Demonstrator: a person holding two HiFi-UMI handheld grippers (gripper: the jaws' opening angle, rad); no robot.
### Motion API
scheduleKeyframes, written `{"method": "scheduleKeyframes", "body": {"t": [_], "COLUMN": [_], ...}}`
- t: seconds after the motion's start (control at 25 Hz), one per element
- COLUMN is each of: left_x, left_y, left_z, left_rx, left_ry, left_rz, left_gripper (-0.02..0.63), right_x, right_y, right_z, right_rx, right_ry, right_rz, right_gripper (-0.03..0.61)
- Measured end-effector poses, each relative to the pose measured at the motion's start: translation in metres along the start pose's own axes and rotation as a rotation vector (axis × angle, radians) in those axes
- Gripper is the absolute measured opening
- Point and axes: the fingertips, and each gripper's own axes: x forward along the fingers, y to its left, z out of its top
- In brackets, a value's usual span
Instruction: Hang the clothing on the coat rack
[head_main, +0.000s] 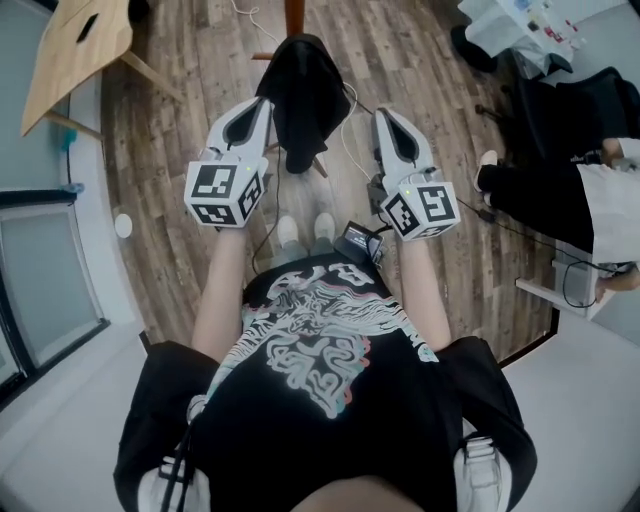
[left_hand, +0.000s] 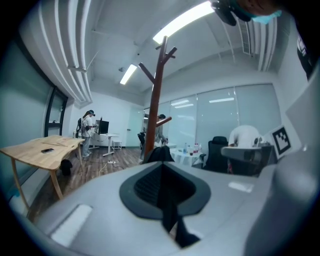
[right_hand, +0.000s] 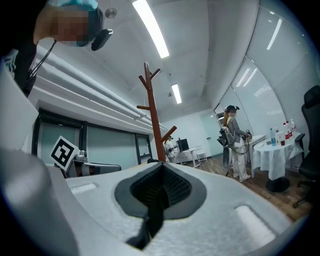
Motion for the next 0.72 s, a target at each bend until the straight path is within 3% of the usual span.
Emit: {"method": "scheduleKeyframes", "body": {"t": [0.4, 0.72], "left_x": [0.001, 0.002], "left_y": [-0.013, -0.005], "left_z": [0.015, 0.014], "left_rx": [0.060, 0.042], "left_ry": [-0.029, -0.028], "left_rz": [0.001, 0.025], "left_gripper": [-0.011, -0.011], "right_x": [0.011, 0.013], "right_y": [0.010, 0.002], "right_z": [-0.001, -0.002], "right_rx": [-0.018, 0.008], "right_ry": [0.033, 0.024], "right_rz": [0.010, -0.006], "right_gripper": [-0.002, -0.002]}}
